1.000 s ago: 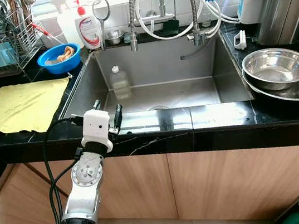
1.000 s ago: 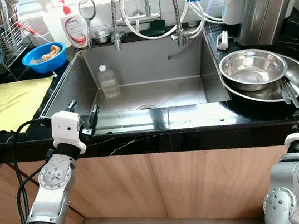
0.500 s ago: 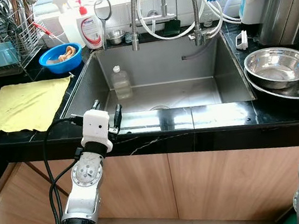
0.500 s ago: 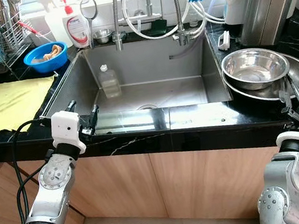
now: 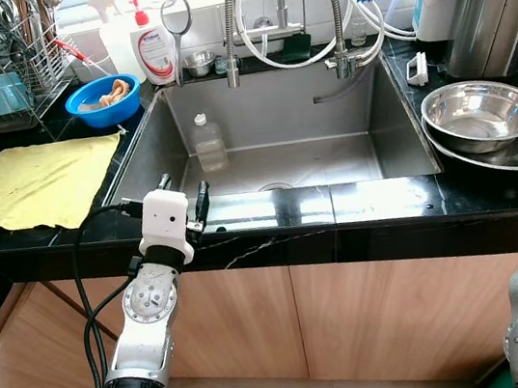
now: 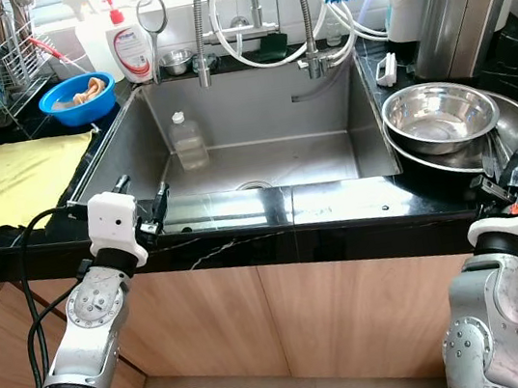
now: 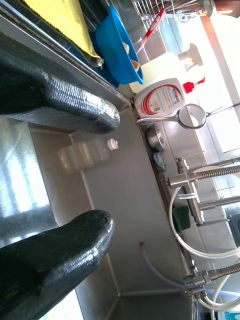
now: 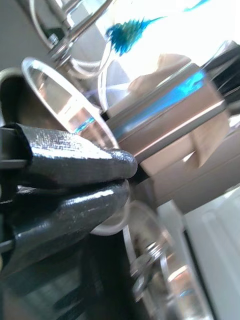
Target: Kitchen organization
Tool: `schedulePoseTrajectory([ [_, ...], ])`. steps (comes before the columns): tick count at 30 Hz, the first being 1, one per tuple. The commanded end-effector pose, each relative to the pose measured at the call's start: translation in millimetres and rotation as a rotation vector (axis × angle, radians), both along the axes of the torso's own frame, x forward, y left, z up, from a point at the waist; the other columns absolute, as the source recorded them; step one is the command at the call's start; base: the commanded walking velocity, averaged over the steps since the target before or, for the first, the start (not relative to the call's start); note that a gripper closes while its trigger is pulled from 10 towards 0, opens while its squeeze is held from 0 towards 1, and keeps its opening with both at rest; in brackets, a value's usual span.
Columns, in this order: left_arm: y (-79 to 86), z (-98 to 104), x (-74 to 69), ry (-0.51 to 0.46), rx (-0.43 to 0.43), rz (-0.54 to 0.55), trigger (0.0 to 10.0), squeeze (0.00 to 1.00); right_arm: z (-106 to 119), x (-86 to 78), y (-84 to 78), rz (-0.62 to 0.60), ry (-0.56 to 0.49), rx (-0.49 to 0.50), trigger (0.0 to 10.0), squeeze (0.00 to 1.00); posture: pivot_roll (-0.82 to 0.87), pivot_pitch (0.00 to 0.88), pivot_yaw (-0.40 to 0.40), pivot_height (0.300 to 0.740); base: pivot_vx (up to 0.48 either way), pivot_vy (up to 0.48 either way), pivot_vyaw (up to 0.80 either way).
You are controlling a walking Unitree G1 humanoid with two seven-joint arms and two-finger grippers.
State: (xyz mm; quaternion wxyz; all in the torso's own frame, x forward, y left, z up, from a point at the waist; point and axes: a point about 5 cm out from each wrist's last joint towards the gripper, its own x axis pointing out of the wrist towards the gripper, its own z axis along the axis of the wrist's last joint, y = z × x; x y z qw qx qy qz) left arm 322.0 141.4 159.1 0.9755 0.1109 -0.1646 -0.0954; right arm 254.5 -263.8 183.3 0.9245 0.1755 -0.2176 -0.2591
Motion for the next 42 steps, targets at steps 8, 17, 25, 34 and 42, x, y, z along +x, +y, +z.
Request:
schedulePoseTrajectory([
  [8, 3.4, 4.5, -1.6, -0.018, 0.017, 0.012, 10.0, 0.0, 22.5, 2.4, 8.3, -0.003, -0.052, -0.072, 10.0, 0.0, -0.03, 0.0, 0.064, 0.72, 0.0, 0.0, 0.0],
  [17, 1.9, 4.9, -2.0, -0.02, 0.012, 0.003, 10.0, 0.0, 29.4, -0.1, 7.7, -0.044, -0.057, -0.083, 10.0, 0.0, -0.03, 0.0, 0.069, 0.72, 0.0, 0.0, 0.0],
  [25, -0.4, 4.0, -2.2, -0.017, 0.015, -0.014, 10.0, 0.0, 13.4, -13.3, -0.8, -0.163, 0.053, -0.088, 10.0, 0.0, -0.05, 0.0, 0.084, 0.72, 0.0, 0.0, 0.0],
  [34, -2.9, 5.2, -1.3, -0.02, 0.011, -0.02, 10.0, 0.0, 34.2, -5.0, 10.4, -0.092, 0.027, -0.271, 10.0, 0.0, -0.05, 0.0, 0.081, 0.72, 0.0, 0.0, 0.0],
  [42, 0.7, 5.3, 0.5, -0.013, -0.027, 0.007, 10.0, 0.0, 58.5, 33.5, 53.6, 0.288, 0.025, -0.434, 10.0, 0.0, -0.05, 0.0, 0.07, 0.72, 0.0, 0.0, 0.0],
])
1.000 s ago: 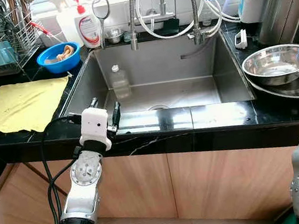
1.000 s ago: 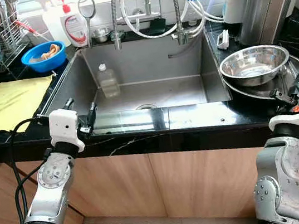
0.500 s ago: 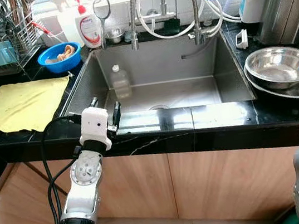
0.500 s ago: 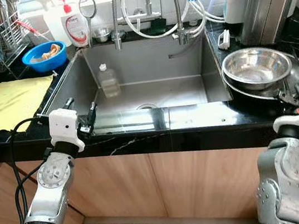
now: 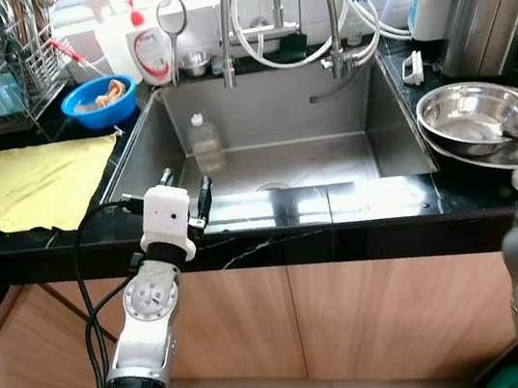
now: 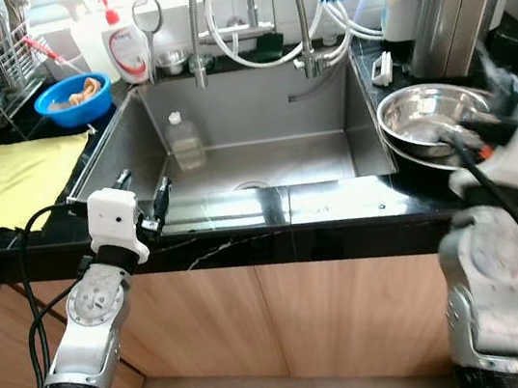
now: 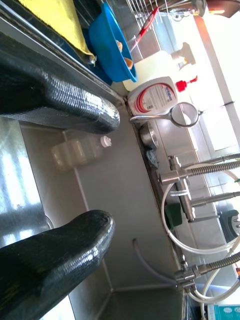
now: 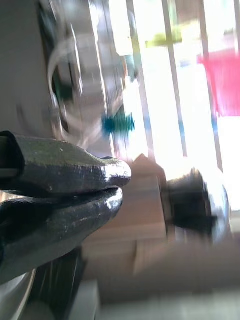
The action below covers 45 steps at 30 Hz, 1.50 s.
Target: Kitchen organization
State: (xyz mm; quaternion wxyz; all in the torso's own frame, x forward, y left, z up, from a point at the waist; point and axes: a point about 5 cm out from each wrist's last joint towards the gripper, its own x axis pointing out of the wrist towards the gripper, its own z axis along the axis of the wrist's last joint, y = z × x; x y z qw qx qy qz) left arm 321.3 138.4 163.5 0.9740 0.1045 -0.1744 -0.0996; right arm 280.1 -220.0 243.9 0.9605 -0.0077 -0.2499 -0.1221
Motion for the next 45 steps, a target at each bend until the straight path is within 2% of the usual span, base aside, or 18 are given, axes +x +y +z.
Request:
schedulePoseTrajectory([
  [1, 3.7, 0.8, 1.2, 0.005, -0.014, 0.02, 10.0, 0.0, -2.1, 7.8, 9.9, 0.097, 0.043, -0.006, 10.0, 0.0, -0.05, 0.0, 0.07, 0.72, 0.0, 0.0, 0.0],
  [2, 3.7, 0.8, 1.2, 0.005, -0.014, 0.02, 10.0, 0.0, -2.1, 7.8, 9.9, 0.097, 0.043, -0.006, 10.0, 0.0, -0.05, 0.0, 0.07, 0.72, 0.0, 0.0, 0.0],
  [3, 3.7, 0.9, 1.5, 0.005, -0.017, 0.022, 10.0, 0.0, -3.2, 15.5, 18.0, 0.164, 0.072, -0.048, 10.0, 0.0, -0.05, 0.0, 0.068, 0.72, 0.0, 0.0, 0.0],
  [5, 3.7, 0.9, 1.5, 0.005, -0.017, 0.022, 10.0, 0.0, -3.2, 15.5, 18.0, 0.164, 0.072, -0.048, 10.0, 0.0, -0.05, 0.0, 0.068, 0.72, 0.0, 0.0, 0.0],
  [6, 3.6, 1.3, 2.2, 0.004, -0.017, 0.024, 10.0, 0.0, -4.4, 26.2, 29.8, 0.255, 0.113, -0.091, 10.0, 0.0, -0.05, 0.0, 0.064, 0.72, 0.0, 0.0, 0.0],
  [7, 3.6, 1.3, 2.2, 0.004, -0.017, 0.024, 10.0, 0.0, -4.4, 26.2, 29.8, 0.255, 0.113, -0.091, 10.0, 0.0, -0.05, 0.0, 0.064, 0.72, 0.0, 0.0, 0.0],
  [9, 4.2, 2.1, 3.2, 0.001, -0.015, 0.03, 10.0, 0.0, -10.7, 58.5, 43.5, 0.313, 0.234, -0.13, 10.0, 0.0, -0.04, 0.0, 0.058, 0.72, 0.0, 0.0, 0.0],
  [11, 4.2, 2.1, 3.2, 0.001, -0.015, 0.03, 10.0, 0.0, -10.7, 58.5, 43.5, 0.313, 0.234, -0.13, 10.0, 0.0, -0.04, 0.0, 0.058, 0.72, 0.0, 0.0, 0.0],
  [13, 4.4, 2.5, 3.3, 0.0, -0.017, 0.034, 10.0, 0.0, -21.4, 82.3, 50.9, 0.342, 0.36, -0.107, 10.0, 0.0, -0.02, 0.0, 0.049, 0.72, 0.0, 0.0, 0.0],
  [15, 4.5, 2.7, 3.1, 0.0, -0.018, 0.037, 10.0, 0.0, -26.8, 90.7, 59.2, 0.402, 0.407, -0.122, 10.0, 0.0, -0.02, 0.0, 0.047, 0.72, 0.0, 0.0, 0.0],
  [21, 5.1, 2.6, 3.0, 0.001, -0.019, 0.04, 10.0, 0.0, -35.3, 96.7, 65.8, 0.446, 0.469, -0.117, 10.0, 0.0, -0.02, 0.0, 0.044, 0.72, 0.0, 0.0, 0.0],
  [25, 3.8, -0.5, -0.2, 0.009, -0.014, 0.033, 10.0, 0.0, -61.9, 102.5, 74.2, 0.503, 0.588, -0.116, 10.0, 0.0, 0.0, 0.0, 0.036, 0.72, 0.0, 0.0, 0.0],
  [28, 5.1, -0.6, -1.3, 0.007, -0.014, 0.037, 10.0, 0.0, -75.4, 105.5, 72.2, 0.463, 0.652, -0.11, 10.0, 0.0, 0.01, 0.0, 0.031, 0.72, 0.0, 0.0, 0.0],
  [33, 4.7, -1.1, -3.0, 0.006, -0.014, 0.035, 10.0, 0.0, -81.9, 105.6, 68.9, 0.425, 0.668, -0.09, 10.0, 0.0, 0.02, 0.0, 0.029, 0.72, 0.0, 0.0, 0.0],
  [38, 5.5, -2.0, -5.1, 0.005, -0.014, 0.033, 10.0, 0.0, -79.6, 105.9, 67.1, 0.399, 0.624, -0.08, 10.0, 0.0, 0.03, 0.0, 0.031, 0.72, 0.0, 0.0, 0.0],
  [39, 5.6, -2.1, -5.6, 0.005, -0.013, 0.032, 10.0, 0.0, -78.4, 106.2, 65.7, 0.387, 0.611, -0.076, 10.0, 0.69, 0.03, 0.0, 0.031, 0.72, 0.0, 0.0, 0.0],
  [40, 5.6, -2.0, -5.6, 0.005, -0.013, 0.032, 10.0, 0.0, -77.5, 106.1, 64.4, 0.378, 0.601, -0.068, 10.0, 1.0, 0.03, 0.0, 0.031, 0.72, 0.0, 0.0, 0.0],
  [45, 5.3, -2.2, -6.2, 0.006, -0.013, 0.028, 10.0, 0.0, -75.3, 105.1, 61.8, 0.354, 0.568, -0.057, 10.0, 1.0, 0.03, 0.0, 0.035, 0.72, 0.0, 0.0, 0.0],
])
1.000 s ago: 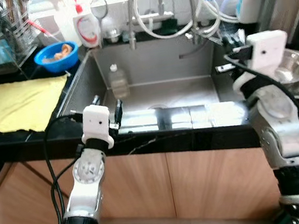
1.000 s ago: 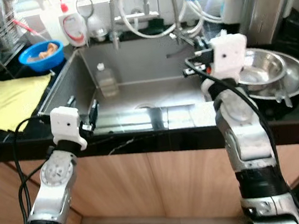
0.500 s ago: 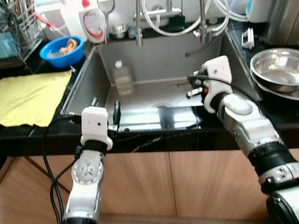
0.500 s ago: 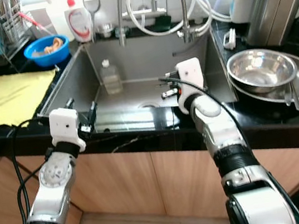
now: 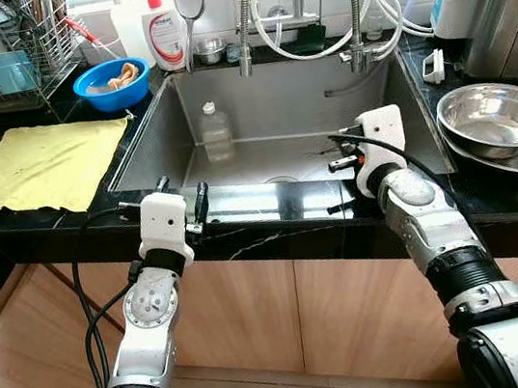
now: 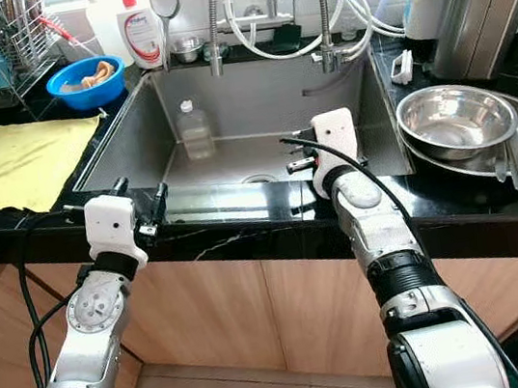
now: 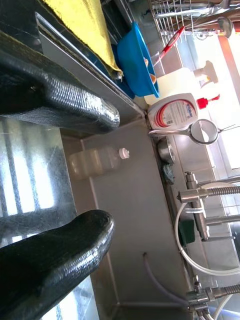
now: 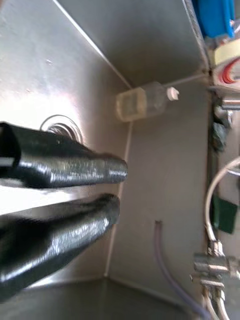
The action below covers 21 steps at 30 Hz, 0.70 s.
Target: Kitchen organization
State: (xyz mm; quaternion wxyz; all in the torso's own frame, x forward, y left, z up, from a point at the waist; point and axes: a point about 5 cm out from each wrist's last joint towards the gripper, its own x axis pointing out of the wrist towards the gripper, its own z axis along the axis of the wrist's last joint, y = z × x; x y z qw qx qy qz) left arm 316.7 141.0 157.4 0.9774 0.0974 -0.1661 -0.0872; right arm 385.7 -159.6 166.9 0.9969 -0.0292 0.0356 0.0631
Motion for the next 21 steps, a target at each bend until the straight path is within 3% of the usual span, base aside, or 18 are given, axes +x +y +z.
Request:
schedulePoseTrajectory([
  [1, 2.2, 3.6, -1.7, -0.01, 0.005, 0.002, 10.0, 0.0, 1.9, -1.2, 1.2, -0.005, -0.021, 0.01, 10.0, 1.0, 0.03, 0.0, 0.037, 0.72, 0.0, 0.0, 0.0],
  [8, 1.0, 2.5, -3.0, -0.008, 0.004, -0.002, 10.0, 0.0, 8.1, -1.3, 0.8, -0.019, -0.058, 0.016, 10.0, 1.0, 0.03, 0.0, 0.037, 0.72, 0.0, 0.0, 0.0],
  [11, 1.3, 1.4, -4.3, -0.005, 0.004, -0.002, 10.0, 0.0, 13.5, -2.0, 2.0, -0.021, -0.101, 0.021, 10.0, 1.0, 0.03, 0.0, 0.034, 0.72, 0.0, 0.0, 0.0],
  [12, 1.4, 1.1, -4.7, -0.005, 0.004, -0.002, 10.0, 0.0, 22.5, -3.6, 3.6, -0.009, -0.167, -0.006, 10.0, 1.0, 0.03, 0.0, 0.033, 0.72, 0.0, 0.0, 0.0],
  [13, 1.6, 1.0, -4.6, -0.005, 0.004, -0.001, 10.0, 0.0, 30.6, -6.0, 4.0, -0.018, -0.221, -0.029, 10.0, 0.0, 0.03, 0.0, 0.032, 0.72, 0.0, 0.0, 0.0],
  [15, 1.6, 0.9, -4.8, -0.005, 0.004, 0.0, 10.0, 0.0, 35.1, -8.0, 2.6, -0.041, -0.253, -0.037, 10.0, 0.0, 0.03, 0.0, 0.031, 0.72, 0.0, 0.0, 0.0],
  [17, 1.4, 0.5, -4.6, -0.005, 0.003, 0.001, 10.0, 0.0, 51.5, -18.9, -2.1, -0.116, -0.362, -0.05, 10.0, 0.0, 0.03, 0.0, 0.029, 0.72, 0.0, 0.0, 0.0],
  [21, 1.1, -0.2, -5.4, -0.004, 0.001, 0.001, 10.0, 0.0, 59.6, -32.7, -6.6, -0.175, -0.427, -0.039, 10.0, 0.0, 0.03, 0.0, 0.026, 0.72, 0.0, 0.0, 0.0],
])
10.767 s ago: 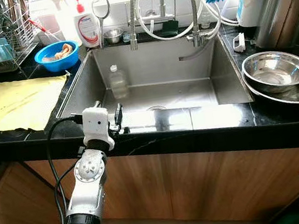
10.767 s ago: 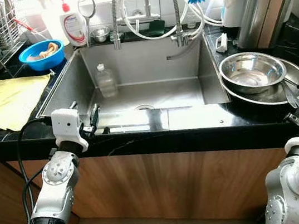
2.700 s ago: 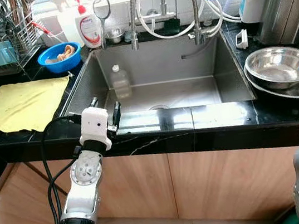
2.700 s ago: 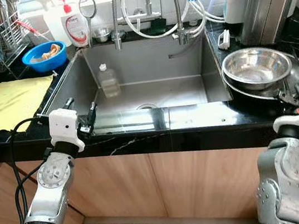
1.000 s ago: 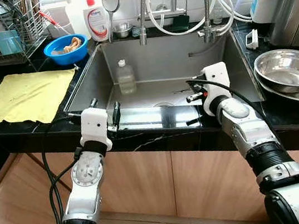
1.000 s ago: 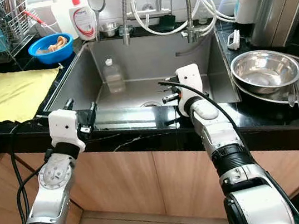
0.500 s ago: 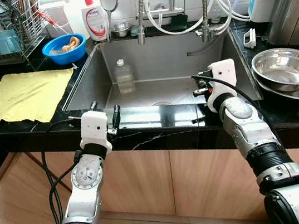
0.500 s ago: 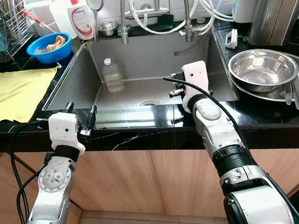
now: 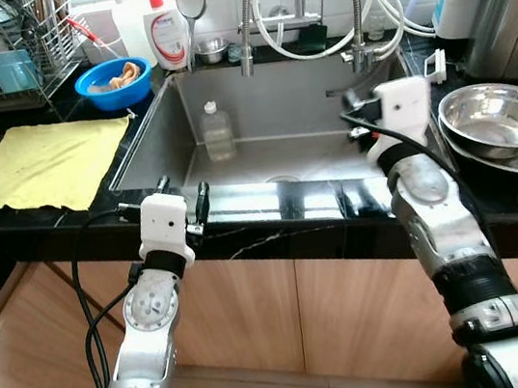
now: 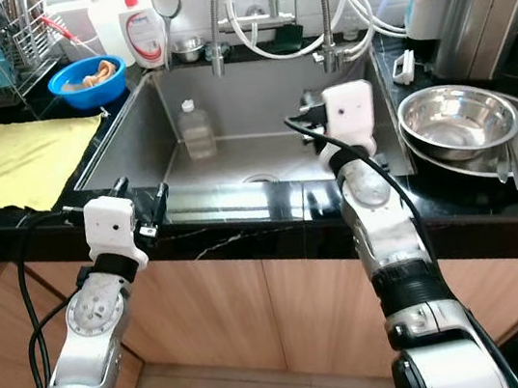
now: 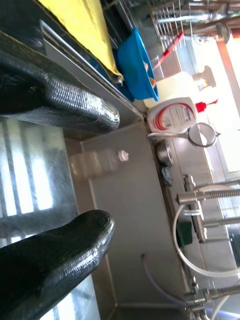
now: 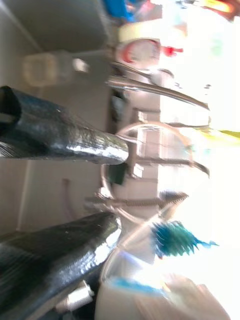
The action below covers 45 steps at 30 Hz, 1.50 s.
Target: Kitchen organization
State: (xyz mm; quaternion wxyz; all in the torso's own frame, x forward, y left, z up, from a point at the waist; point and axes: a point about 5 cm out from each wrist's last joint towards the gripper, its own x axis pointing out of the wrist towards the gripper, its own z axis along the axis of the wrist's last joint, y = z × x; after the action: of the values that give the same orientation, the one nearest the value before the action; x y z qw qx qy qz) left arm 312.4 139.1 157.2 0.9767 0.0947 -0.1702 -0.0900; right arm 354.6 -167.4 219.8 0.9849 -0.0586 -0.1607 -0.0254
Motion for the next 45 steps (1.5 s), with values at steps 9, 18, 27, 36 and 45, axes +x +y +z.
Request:
schedulePoseTrajectory([
  [9, 4.1, -0.1, 2.4, 0.011, 0.014, 0.005, 10.0, 0.0, 3.8, -66.6, -37.0, -0.28, -0.137, -0.017, 10.0, 0.0, -0.01, 0.0, 0.043, 0.72, 0.0, 0.0, 0.0],
  [18, 2.9, 1.5, 5.9, 0.016, 0.011, 0.001, 10.0, 0.0, -17.3, -110.0, -70.4, -0.395, -0.075, -0.04, 10.0, 0.0, -0.04, 0.0, 0.058, 0.72, 0.0, 0.0, 0.0],
  [27, 0.0, 0.2, 5.8, 0.024, 0.004, -0.005, 10.0, 0.0, -45.2, -144.3, -106.4, -0.572, 0.015, 0.072, 10.0, 0.0, -0.05, 0.0, 0.06, 0.72, 0.0, 0.0, 0.0],
  [36, 1.5, 2.3, 6.1, 0.02, 0.004, 0.0, 10.0, 0.0, -59.7, -139.9, -112.3, -0.567, 0.061, 0.102, 10.0, 0.0, -0.04, 0.0, 0.055, 0.72, 0.0, 0.0, 0.0],
  [45, 1.6, 3.5, 6.2, 0.018, 0.004, 0.005, 10.0, 0.0, -72.2, -128.7, -111.2, -0.52, 0.146, 0.112, 10.0, 0.0, -0.03, 0.0, 0.053, 0.72, 0.0, 0.0, 0.0],
])
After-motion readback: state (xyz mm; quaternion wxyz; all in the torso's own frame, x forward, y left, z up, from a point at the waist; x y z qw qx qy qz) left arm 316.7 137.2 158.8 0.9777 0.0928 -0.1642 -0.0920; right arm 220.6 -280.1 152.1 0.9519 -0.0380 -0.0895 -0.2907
